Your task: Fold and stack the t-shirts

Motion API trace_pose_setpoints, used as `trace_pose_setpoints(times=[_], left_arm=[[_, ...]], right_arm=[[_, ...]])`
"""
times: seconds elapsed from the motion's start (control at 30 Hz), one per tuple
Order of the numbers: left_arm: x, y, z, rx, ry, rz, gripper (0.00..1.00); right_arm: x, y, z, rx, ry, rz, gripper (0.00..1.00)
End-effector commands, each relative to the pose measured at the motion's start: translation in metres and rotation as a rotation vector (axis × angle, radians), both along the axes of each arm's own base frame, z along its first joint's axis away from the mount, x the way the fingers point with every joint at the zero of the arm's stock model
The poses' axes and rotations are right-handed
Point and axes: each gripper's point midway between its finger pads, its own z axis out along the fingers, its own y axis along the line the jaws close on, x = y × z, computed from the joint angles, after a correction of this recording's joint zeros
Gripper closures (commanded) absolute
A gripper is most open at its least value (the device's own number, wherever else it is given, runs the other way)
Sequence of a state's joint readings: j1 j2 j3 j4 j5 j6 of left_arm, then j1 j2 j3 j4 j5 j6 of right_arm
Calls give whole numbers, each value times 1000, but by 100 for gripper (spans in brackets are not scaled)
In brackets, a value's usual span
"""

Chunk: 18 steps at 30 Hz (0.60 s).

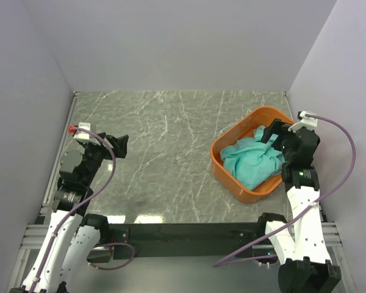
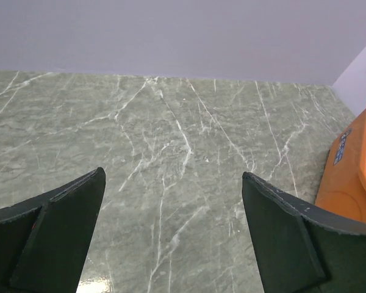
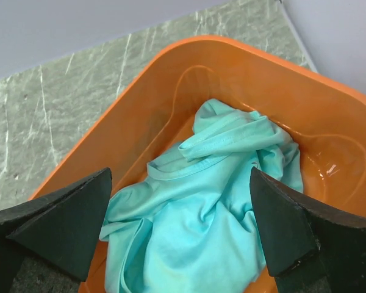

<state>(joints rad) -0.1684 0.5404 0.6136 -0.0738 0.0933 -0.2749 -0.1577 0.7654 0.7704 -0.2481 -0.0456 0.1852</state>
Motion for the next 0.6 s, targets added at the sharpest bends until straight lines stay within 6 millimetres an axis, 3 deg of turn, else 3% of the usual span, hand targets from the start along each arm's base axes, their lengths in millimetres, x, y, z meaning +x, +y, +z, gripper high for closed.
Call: trace_pose_setpoints(times=[0.0, 0.1, 0.13, 0.17, 0.27, 0.3, 0.37, 0.4, 0.57], left_arm=[[-4, -4, 33, -6, -92, -23, 1], [-4, -5, 32, -8, -90, -31, 1], [-4, -6, 31, -6, -88, -32, 1], [-4, -6, 33, -7, -91, -32, 1], [-5, -5, 33, -6, -92, -31, 1], [-4, -5, 33, -5, -91, -28, 1], [-4, -5, 32, -5, -88, -28, 1], [-4, -5, 31, -3, -87, -29, 1], [-5, -7, 33, -5, -93, -42, 1]], right_arm=[[8, 1, 32, -26, -70, 22, 0], [8, 44, 38, -208, -90, 367, 0], [1, 60, 36, -365, -76, 543, 0], [-2, 76, 35, -387, -73, 630, 0], [-1, 79, 29, -421, 23, 694, 0], [10, 74, 16, -384, 87, 676, 0], [19, 69, 9, -334, 166, 659, 0], [30, 62, -10, -306, 249, 647, 0], [49, 40, -39, -267, 388, 537, 1]])
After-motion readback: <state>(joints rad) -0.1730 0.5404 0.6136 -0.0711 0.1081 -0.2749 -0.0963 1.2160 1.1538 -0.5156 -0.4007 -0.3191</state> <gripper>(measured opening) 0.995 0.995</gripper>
